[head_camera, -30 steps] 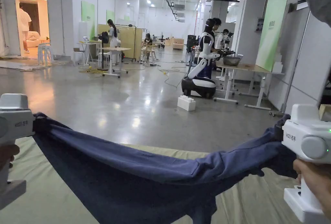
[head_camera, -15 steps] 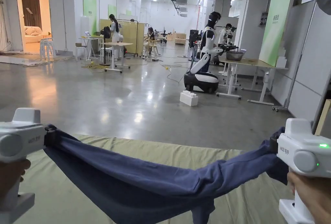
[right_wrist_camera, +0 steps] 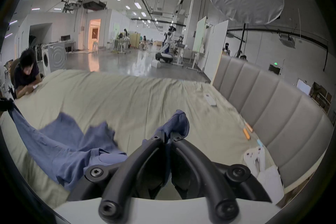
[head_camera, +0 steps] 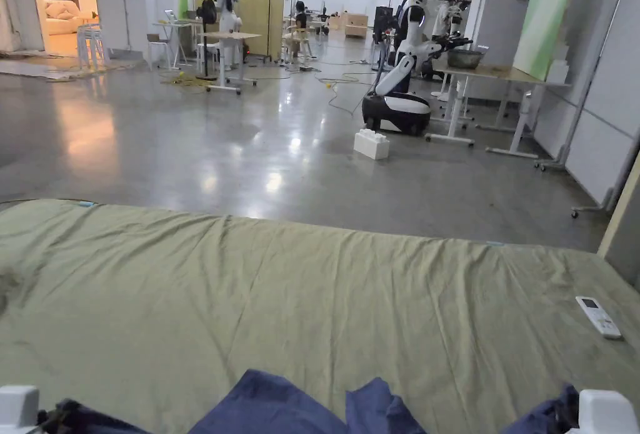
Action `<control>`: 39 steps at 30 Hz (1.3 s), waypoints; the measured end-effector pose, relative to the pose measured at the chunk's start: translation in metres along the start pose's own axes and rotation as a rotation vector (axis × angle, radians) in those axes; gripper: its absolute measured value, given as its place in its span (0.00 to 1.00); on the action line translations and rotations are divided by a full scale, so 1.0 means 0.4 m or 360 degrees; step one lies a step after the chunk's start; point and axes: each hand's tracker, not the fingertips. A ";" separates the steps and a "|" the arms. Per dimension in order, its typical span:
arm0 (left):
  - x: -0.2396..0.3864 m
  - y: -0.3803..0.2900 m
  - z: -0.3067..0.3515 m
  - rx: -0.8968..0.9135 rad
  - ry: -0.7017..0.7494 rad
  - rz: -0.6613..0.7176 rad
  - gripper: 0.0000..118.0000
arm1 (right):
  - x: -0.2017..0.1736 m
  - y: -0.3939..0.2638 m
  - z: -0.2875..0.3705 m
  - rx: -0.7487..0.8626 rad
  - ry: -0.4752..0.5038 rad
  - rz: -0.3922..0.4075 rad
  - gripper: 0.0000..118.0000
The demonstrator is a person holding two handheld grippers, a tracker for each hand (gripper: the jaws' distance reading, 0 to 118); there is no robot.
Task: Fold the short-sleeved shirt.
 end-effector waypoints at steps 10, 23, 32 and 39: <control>-0.067 -0.187 -0.007 -0.0343 -0.0013 0.0033 0.05 | 0.008 -0.238 0.038 -0.0331 -0.0060 -0.0058 0.04; 0.026 -0.156 0.014 -0.0211 0.0164 -0.0162 0.68 | -0.031 -0.230 0.043 -0.0222 -0.0093 -0.0014 0.78; 0.110 0.004 0.096 0.0334 0.0057 -0.0006 0.67 | -0.110 -0.057 0.107 0.0228 0.0036 -0.0130 0.72; 0.240 0.071 0.152 0.0630 -0.0019 -0.0088 0.34 | -0.204 0.030 0.140 0.0478 0.0069 -0.0138 0.19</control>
